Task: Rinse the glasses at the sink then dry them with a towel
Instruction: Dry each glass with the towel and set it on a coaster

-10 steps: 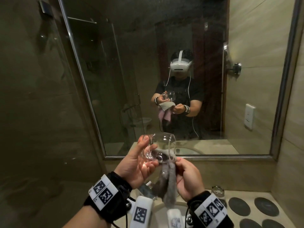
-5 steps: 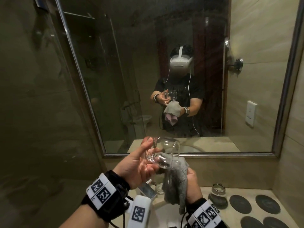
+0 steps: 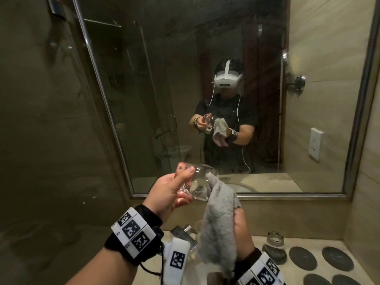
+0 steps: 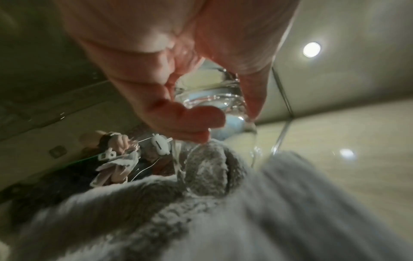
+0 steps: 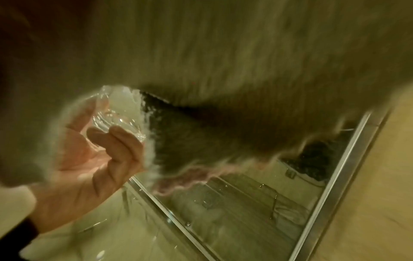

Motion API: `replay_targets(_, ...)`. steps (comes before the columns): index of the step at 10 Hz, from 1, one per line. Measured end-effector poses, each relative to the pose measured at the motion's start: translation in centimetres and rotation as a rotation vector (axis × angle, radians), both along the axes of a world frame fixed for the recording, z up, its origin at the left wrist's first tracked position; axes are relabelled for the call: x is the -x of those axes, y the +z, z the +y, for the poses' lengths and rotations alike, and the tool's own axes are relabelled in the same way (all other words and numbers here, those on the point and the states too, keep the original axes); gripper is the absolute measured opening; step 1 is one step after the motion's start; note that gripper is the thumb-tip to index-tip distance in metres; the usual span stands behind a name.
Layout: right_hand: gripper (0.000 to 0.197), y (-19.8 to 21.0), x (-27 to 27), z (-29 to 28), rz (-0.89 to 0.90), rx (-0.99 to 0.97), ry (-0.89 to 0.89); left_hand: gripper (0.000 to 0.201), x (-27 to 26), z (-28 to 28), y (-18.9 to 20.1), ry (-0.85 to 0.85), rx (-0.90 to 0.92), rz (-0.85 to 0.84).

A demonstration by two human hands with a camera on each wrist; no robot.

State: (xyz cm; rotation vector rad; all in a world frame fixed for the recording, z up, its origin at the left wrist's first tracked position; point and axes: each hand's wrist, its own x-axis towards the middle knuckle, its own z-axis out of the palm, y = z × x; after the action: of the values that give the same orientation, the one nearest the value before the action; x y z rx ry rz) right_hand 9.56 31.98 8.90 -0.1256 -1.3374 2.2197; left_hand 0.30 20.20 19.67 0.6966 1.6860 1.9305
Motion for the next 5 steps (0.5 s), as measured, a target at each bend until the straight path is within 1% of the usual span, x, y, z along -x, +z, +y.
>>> replay_targets(1,0.011,3.7,-1.1,-2.0,0.157,-0.15,0.056,0.058,-0.3,0.3,0.6,-0.06,0.086,0.17)
replay_targets(2,0.052,3.8,-0.5,-1.6,0.282,-0.075,0.092,0.057,-0.7,0.2,1.1,-0.169,0.112,0.267)
replay_targets(3,0.07,4.0,-0.7,-0.9,0.324,-0.027,0.128,0.054,-0.8,-0.3,1.2,-0.233,0.109,0.373)
replay_targets(4,0.037,4.6,-0.8,-0.2,0.341,-0.137,0.137,0.067,-0.8,-0.5,1.5,-0.225,0.186,0.431)
replay_targets(5,0.027,4.9,-1.7,-0.1,0.336,-0.313,0.054,0.078,-1.0,-0.5,1.9,-0.215,0.351,0.413)
